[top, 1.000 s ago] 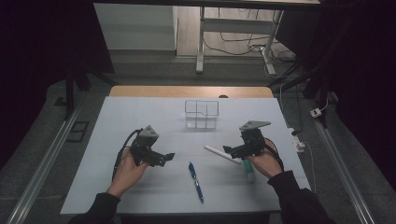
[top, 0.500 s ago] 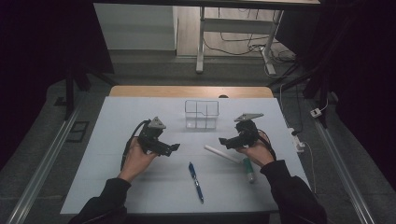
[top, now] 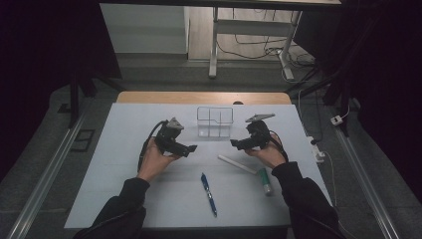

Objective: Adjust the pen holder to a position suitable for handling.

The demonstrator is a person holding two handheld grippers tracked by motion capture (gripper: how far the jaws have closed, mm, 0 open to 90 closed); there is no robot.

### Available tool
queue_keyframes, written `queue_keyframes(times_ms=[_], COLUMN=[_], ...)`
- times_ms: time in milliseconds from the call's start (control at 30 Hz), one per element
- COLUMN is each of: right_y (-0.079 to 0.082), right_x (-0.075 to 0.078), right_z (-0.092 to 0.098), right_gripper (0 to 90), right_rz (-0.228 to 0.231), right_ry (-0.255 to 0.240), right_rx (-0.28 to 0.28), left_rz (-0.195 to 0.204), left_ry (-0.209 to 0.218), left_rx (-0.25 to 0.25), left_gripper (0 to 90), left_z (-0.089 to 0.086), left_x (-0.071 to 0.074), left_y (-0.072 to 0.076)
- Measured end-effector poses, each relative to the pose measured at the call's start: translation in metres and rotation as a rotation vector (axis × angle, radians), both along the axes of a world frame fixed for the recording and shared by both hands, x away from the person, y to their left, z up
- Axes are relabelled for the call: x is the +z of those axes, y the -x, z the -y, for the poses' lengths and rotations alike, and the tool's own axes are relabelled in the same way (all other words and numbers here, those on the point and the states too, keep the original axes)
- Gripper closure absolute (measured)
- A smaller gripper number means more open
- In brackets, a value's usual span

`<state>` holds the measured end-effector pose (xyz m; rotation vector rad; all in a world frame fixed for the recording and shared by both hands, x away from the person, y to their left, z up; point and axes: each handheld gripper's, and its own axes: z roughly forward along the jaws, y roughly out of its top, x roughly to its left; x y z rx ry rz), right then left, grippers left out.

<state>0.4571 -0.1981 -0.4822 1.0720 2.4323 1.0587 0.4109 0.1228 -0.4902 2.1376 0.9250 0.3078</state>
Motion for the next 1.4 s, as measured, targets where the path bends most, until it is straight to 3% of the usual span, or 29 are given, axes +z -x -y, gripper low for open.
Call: queue_keyframes(times_ms=[67,100,133,233,267,333,600,967,1400], right_y=[-0.004,-0.004,-0.007,-0.01,-0.013,-0.016,-0.027,-0.044,-0.063], right_x=[0.0,0.0,0.0,0.001,0.002,0.002,-0.002,-0.003,-0.006], right_z=[0.0,0.0,-0.001,-0.001,0.0,0.0,0.003,0.0,-0.012], right_gripper=[11.4,11.4,16.7,24.7,31.9,40.6,61.5,88.4,89.7], right_rz=[0.007,0.007,0.012,0.027,0.033,0.034,0.002,-0.031,-0.017], right_ry=[-0.001,-0.001,0.013,0.024,0.032,0.039,0.018,-0.036,-0.044], right_rx=[-0.003,-0.003,0.007,0.008,0.015,0.02,0.013,0.029,0.002], left_rz=[0.006,0.011,0.022,0.03,0.031,0.031,0.008,0.011,0.013], left_ry=[0.008,-0.001,-0.01,-0.017,-0.016,-0.004,0.022,0.005,-0.033], left_rx=[0.003,0.005,0.01,0.019,0.021,0.024,0.014,0.079,0.11], left_gripper=[20.5,20.5,30.3,37.6,48.5,55.7,76.4,88.0,88.2], left_z=[-0.001,-0.002,-0.002,-0.003,-0.004,-0.005,-0.003,0.006,0.02], left_x=[0.0,0.0,-0.001,-0.001,-0.002,-0.002,-0.005,-0.004,-0.011], left_y=[-0.005,-0.008,-0.013,-0.019,-0.023,-0.028,-0.045,-0.065,-0.083])
